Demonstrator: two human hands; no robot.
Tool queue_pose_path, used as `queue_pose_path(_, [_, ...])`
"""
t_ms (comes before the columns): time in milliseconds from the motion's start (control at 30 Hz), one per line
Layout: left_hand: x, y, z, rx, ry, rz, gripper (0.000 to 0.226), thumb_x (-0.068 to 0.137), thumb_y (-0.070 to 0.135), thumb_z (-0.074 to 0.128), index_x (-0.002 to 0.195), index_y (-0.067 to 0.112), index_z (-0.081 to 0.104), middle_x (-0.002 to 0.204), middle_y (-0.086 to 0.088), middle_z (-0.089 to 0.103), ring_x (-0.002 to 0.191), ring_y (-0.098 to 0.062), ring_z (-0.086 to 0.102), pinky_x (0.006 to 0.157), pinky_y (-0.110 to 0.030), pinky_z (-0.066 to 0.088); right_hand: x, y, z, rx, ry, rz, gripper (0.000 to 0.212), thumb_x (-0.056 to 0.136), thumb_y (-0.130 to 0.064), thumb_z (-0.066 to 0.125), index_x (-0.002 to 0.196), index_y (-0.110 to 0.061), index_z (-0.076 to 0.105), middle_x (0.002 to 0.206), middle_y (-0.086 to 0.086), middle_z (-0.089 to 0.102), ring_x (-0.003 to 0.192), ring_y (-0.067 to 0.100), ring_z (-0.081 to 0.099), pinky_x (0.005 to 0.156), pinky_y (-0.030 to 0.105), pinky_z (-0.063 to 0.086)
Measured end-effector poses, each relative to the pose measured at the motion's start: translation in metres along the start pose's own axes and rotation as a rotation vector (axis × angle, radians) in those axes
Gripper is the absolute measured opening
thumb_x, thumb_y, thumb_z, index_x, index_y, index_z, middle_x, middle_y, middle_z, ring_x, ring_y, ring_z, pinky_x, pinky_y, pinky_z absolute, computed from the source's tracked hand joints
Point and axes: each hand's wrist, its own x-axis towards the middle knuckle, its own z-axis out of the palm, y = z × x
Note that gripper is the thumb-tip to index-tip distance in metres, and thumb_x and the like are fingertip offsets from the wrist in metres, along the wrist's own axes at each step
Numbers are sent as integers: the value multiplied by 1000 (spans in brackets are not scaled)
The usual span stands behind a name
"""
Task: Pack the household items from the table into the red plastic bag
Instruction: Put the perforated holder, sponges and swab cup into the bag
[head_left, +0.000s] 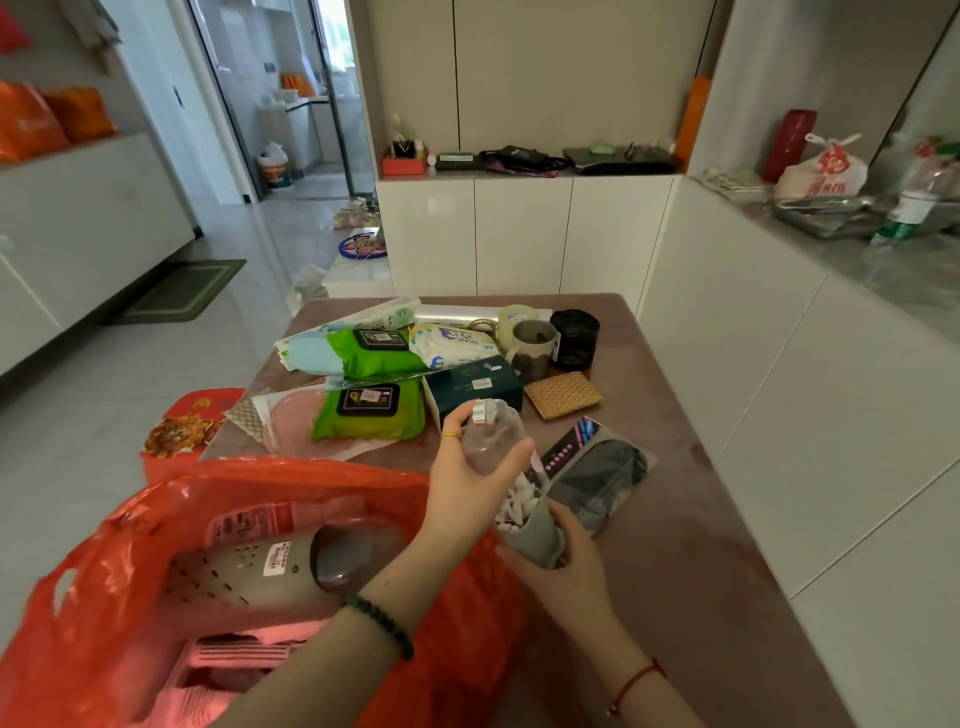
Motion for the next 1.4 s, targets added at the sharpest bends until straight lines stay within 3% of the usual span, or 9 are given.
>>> queue_pose_path(133, [0, 4, -5, -5, 37, -13, 53, 78, 21, 72, 120, 27, 41, 106, 13, 56, 98, 0, 53, 73, 1, 42, -6, -12, 8, -68, 39, -105, 67, 57, -29, 86, 105, -51, 45, 114, -13, 51, 105, -4, 50, 86, 18, 45])
queue_pose_path(267, [2, 6, -13, -15, 101, -42, 59, 76, 27, 74, 125, 22, 42, 118, 1, 59, 111, -14, 55, 98, -29, 45, -8, -16, 11, -88, 74, -156, 69, 55, -32, 86, 106, -51, 44, 116, -11, 50, 106, -4, 48, 85, 16, 45])
queue_pose_path(567, [10, 13, -28, 16, 123, -38, 58, 72, 33, 77, 118, 25, 43, 118, -3, 63, 110, -16, 59, 100, -38, 47, -7, -23, 10, -111, 125, -209, 73, 56, -31, 86, 119, -35, 49, 122, -6, 49, 114, 9, 48, 95, 34, 48])
queue_pose_path(700, [6, 11, -26, 49, 88, -49, 57, 75, 31, 74, 121, 23, 42, 117, 0, 63, 106, -9, 58, 88, -17, 45, -7, -29, 12, -78, 122, -209, 87, 43, -58, 78, 121, -32, 51, 120, -8, 50, 111, 5, 50, 92, 33, 51])
queue_pose_path(800, [4, 13, -26, 50, 78, -35, 51, 76, 29, 73, 114, 28, 39, 114, 2, 63, 93, 3, 56, 74, -3, 42, -6, -32, 13, -57, 105, -184, 81, 48, -50, 78, 122, -33, 50, 121, -8, 50, 112, 4, 50, 89, 27, 51])
queue_pose_path(933, [2, 13, -28, 57, 44, -26, 59, 74, 30, 75, 121, 26, 40, 119, -1, 63, 111, -16, 59, 99, -38, 49, -5, -33, 14, -49, 89, -172, 73, 59, -26, 85, 121, -33, 48, 123, -6, 48, 108, -4, 47, 76, 9, 44])
queue_pose_path(1067, [1, 15, -30, 69, 42, 5, 67, 72, 33, 76, 128, 22, 42, 118, 0, 64, 111, -15, 60, 99, -41, 49, -5, -36, 15, -65, 101, -205, 71, 59, -25, 85, 119, -34, 48, 124, -5, 48, 108, -5, 47, 76, 8, 43])
queue_pose_path(1200, [4, 21, -33, 34, 82, -7, 57, 74, 31, 75, 120, 22, 42, 115, 0, 65, 109, -15, 60, 98, -34, 47, -8, -40, 14, -99, 153, -269, 73, 56, -29, 87, 119, -34, 50, 125, -3, 48, 112, -1, 48, 83, 5, 41])
queue_pose_path(1400, [3, 26, -40, 5, 9, 11, 45, 77, 25, 73, 113, 23, 47, 96, 10, 66, 78, 6, 64, 67, -3, 49, -9, -44, 14, -111, 174, -296, 73, 56, -23, 87, 117, -34, 50, 123, -3, 49, 110, -17, 40, 81, -4, 36])
